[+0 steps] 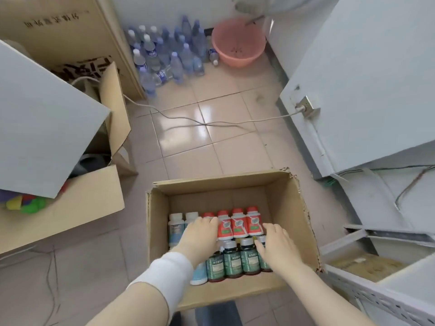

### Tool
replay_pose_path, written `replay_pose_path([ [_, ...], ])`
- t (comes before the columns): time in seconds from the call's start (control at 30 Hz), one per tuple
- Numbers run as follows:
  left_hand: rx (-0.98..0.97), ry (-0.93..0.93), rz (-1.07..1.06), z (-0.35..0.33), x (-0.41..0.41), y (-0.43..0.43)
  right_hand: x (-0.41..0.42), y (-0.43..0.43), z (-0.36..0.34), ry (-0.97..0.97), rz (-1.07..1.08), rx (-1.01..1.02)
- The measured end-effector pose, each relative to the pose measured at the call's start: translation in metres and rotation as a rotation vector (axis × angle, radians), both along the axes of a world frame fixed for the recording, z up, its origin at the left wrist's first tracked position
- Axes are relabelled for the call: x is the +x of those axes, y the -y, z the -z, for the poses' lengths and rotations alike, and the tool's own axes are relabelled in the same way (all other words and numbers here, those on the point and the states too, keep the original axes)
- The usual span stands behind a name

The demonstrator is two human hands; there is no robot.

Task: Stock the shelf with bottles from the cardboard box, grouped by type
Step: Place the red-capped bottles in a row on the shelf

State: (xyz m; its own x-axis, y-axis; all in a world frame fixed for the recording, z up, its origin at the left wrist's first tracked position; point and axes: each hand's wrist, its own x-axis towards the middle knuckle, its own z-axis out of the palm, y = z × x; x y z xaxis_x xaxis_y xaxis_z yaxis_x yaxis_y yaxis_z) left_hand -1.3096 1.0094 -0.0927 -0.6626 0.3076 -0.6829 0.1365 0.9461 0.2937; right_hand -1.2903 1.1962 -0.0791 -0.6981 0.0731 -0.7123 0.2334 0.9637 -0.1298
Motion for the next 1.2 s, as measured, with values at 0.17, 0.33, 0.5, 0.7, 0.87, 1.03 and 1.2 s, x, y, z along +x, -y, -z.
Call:
replay_pose_path([
  [0.17,0.047,0.046,-0.049,0.1,-0.039,-0.042,-0.047,-0.022,0.1,0.158,0.089,0.005],
  [0.33,0.052,0.078,-0.081,0.146,-0.049,-0.061,-0.057,-0.028,0.143,0.268,0.212,-0.095],
  [0.5,0.112,0.218,-0.276,0.153,-0.064,-0.066,-0.055,-0.034,0.148,0.207,0.34,-0.156],
  [0.7,0.347,0.184,-0.545,0.128,-0.061,-0.059,-0.054,-0.044,0.124,0.063,0.468,-0.297],
  [0.87,0.526,-0.01,-0.716,0.064,-0.06,-0.044,-0.047,-0.045,0.062,-0.191,0.511,-0.386],
  [1.03,0.737,-0.081,-0.78,-0.032,-0.05,-0.032,-0.014,-0.046,-0.037,-0.344,0.743,-0.49],
  [1.2,0.903,0.021,-0.698,-0.14,-0.018,-0.043,0.066,-0.04,-0.149,-0.518,0.962,-0.645],
])
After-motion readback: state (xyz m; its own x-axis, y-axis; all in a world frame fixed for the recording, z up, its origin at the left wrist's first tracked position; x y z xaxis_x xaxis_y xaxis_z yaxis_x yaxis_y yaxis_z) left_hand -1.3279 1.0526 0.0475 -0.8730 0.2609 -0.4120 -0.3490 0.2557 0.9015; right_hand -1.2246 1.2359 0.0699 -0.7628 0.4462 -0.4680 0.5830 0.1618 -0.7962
